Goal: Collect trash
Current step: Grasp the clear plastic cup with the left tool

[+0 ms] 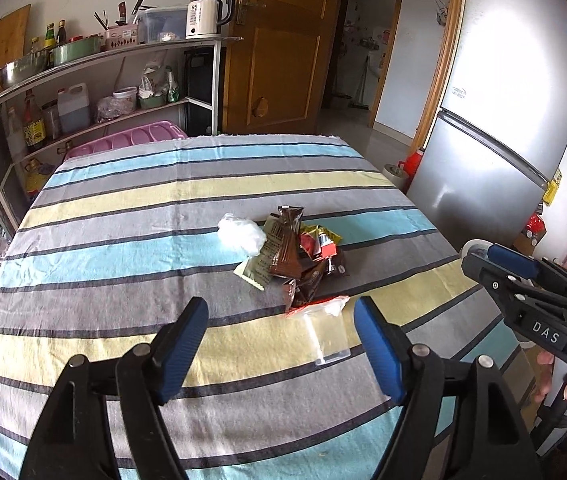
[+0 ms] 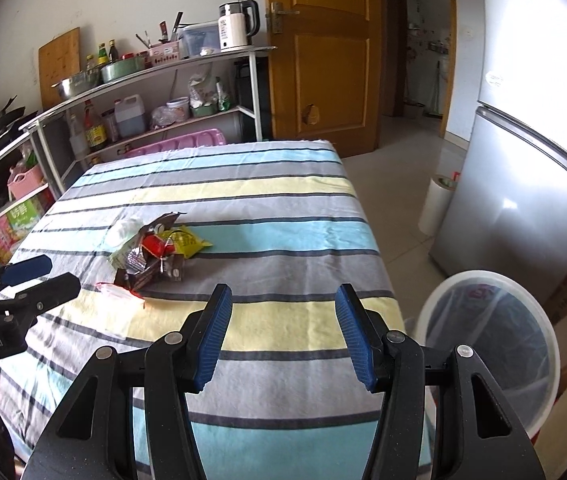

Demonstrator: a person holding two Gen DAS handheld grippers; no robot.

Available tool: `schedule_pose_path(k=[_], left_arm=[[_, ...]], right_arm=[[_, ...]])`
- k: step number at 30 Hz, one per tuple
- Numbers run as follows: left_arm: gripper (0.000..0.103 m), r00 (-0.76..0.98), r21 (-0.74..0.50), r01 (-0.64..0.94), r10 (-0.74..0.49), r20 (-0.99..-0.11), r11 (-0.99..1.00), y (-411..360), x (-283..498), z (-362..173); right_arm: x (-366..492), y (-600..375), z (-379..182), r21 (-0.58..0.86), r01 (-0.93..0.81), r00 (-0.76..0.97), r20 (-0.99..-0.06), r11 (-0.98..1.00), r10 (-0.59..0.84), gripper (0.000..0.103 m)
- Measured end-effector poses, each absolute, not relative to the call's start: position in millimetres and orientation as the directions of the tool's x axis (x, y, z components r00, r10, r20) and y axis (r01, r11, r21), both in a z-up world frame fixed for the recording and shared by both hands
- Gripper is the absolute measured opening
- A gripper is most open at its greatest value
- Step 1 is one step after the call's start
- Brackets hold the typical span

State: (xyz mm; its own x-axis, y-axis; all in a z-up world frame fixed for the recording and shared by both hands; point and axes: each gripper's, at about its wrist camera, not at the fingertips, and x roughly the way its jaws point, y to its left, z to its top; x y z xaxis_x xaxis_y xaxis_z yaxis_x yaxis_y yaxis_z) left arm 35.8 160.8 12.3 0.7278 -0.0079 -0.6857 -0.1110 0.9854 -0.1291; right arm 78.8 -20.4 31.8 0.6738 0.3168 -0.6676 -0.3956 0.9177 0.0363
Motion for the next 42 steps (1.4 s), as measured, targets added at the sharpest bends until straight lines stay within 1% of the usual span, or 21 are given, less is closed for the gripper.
schedule_pose_path(k=[11, 17, 24, 28, 30, 31, 33, 34, 36, 39, 42], left_arm=[[0.08, 0.696, -0.176, -0.077, -0.074, -0.715, 0.981, 162, 45, -10], [0.08, 0.672, -0.184, -0.063, -0.095, -0.735, 0.981, 156, 63, -20], [0.08, 0.641, -0.17, -0.072, -0.085, -0.763, 0.983, 152, 77, -31], [0.08, 0.645, -0.182, -0.072, -0.093, -0.758, 0.981, 154, 75, -32], [0.073, 0.644, -0.18, -0.084, -0.084, -0.76, 0.98, 157, 74, -32], [0.071, 0.644, -0.183, -0.087, -0.085, -0.761, 0.979, 159, 74, -33], [0.063, 0.646, -0.188, -0.094, -0.084, -0.759, 0.978, 162, 72, -32], [0.061, 0.645, -0.189, -0.096, -0.083, -0.759, 0.977, 164, 71, -32], [0.051, 0.646, -0.194, -0.109, -0.079, -0.759, 0.975, 168, 70, -32], [0.045, 0.646, -0.192, -0.134, -0.061, -0.761, 0.972, 175, 67, -32], [0.044, 0.645, -0.195, -0.155, -0.051, -0.762, 0.968, 182, 65, -33]], right_arm=[[105, 13, 22, 0.051, -0.46, 0.618, -0.698, 0.886, 0.361, 0.057], [124, 21, 16, 0.095, -0.472, 0.58, -0.715, 0.876, 0.39, 0.058], [139, 32, 13, 0.133, -0.483, 0.548, -0.725, 0.865, 0.418, 0.058], [145, 38, 9, 0.163, -0.495, 0.519, -0.733, 0.854, 0.441, 0.058], [148, 41, 7, 0.168, -0.496, 0.51, -0.737, 0.852, 0.443, 0.058], [149, 44, 6, 0.169, -0.501, 0.506, -0.739, 0.849, 0.445, 0.058], [149, 49, 5, 0.179, -0.51, 0.493, -0.741, 0.841, 0.456, 0.058], [149, 51, 4, 0.19, -0.515, 0.483, -0.741, 0.836, 0.467, 0.058], [149, 56, 2, 0.198, -0.517, 0.473, -0.744, 0.833, 0.471, 0.058], [150, 64, 0, 0.209, -0.526, 0.459, -0.746, 0.824, 0.482, 0.058], [153, 71, -3, 0.223, -0.53, 0.44, -0.752, 0.818, 0.49, 0.058]])
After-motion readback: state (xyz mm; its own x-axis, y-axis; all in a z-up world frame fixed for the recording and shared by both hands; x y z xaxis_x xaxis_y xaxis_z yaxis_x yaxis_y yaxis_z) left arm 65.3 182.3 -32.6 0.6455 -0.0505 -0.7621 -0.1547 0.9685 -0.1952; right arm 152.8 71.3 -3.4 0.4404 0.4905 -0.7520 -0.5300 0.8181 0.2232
